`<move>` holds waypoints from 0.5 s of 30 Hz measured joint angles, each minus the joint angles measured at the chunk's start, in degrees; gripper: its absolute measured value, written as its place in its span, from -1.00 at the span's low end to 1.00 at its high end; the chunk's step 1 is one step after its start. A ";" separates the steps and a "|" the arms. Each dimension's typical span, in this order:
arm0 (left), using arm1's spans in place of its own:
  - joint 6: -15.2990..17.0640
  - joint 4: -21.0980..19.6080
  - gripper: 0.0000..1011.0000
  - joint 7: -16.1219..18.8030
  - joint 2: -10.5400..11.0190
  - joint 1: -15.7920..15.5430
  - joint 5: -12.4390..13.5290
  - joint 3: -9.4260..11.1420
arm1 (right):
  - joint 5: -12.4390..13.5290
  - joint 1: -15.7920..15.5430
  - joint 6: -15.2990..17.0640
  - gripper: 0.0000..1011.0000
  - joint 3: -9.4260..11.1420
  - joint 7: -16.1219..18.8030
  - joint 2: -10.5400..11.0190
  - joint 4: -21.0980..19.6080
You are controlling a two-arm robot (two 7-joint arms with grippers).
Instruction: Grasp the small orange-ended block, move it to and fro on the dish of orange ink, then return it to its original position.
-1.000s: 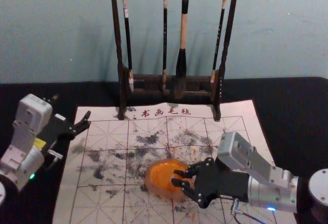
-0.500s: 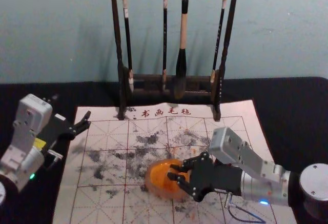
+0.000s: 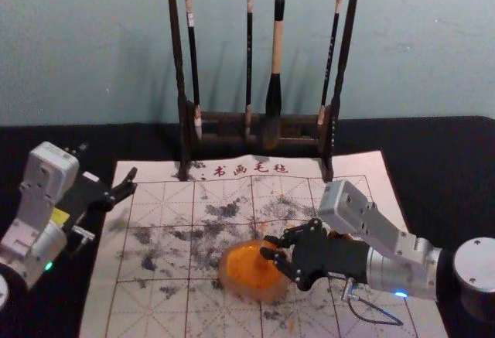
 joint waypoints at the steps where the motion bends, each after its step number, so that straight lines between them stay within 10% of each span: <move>1: 0.00 0.00 0.98 0.00 0.00 0.00 0.00 0.00 | -0.01 0.00 0.05 -0.82 0.15 -0.06 0.09 0.04; 15: 0.00 0.00 0.98 0.00 0.00 0.00 0.00 0.00 | 1.07 -2.09 -0.10 -0.82 1.73 0.38 2.52 -2.31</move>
